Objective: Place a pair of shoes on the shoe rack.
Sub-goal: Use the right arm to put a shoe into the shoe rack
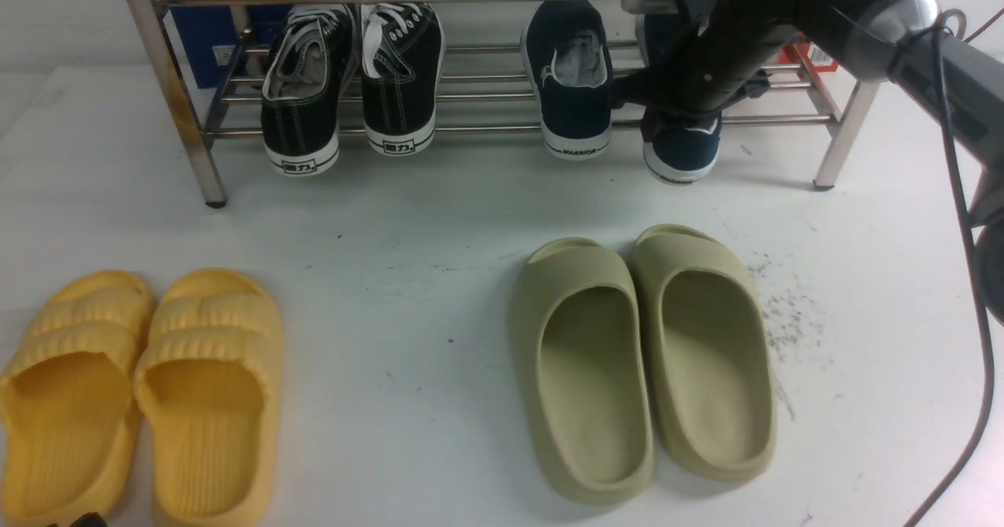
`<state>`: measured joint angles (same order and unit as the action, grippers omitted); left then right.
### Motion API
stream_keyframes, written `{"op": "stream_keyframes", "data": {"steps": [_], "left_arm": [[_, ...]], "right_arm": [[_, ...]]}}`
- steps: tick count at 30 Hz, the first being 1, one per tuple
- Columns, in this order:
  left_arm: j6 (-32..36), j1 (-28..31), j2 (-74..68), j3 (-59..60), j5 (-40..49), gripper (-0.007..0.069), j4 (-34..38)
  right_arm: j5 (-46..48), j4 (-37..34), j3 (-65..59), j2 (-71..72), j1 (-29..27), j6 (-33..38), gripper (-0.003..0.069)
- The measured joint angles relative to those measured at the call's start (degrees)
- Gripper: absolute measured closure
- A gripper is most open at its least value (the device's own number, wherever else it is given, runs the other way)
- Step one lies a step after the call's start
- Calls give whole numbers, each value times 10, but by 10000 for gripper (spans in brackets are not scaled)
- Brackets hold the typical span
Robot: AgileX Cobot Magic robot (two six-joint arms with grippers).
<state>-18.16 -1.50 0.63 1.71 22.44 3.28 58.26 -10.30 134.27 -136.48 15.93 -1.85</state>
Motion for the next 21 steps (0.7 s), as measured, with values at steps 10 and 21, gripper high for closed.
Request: {"op": "stream_keyframes", "data": {"steps": [10, 21], "left_arm": [[0, 0, 0, 0, 0, 386, 0], [0, 0, 0, 0, 0, 386, 0]], "right_arm": [[8, 4, 38, -2, -3, 10, 612], [-5, 17, 38, -14, -4, 19, 588]]}}
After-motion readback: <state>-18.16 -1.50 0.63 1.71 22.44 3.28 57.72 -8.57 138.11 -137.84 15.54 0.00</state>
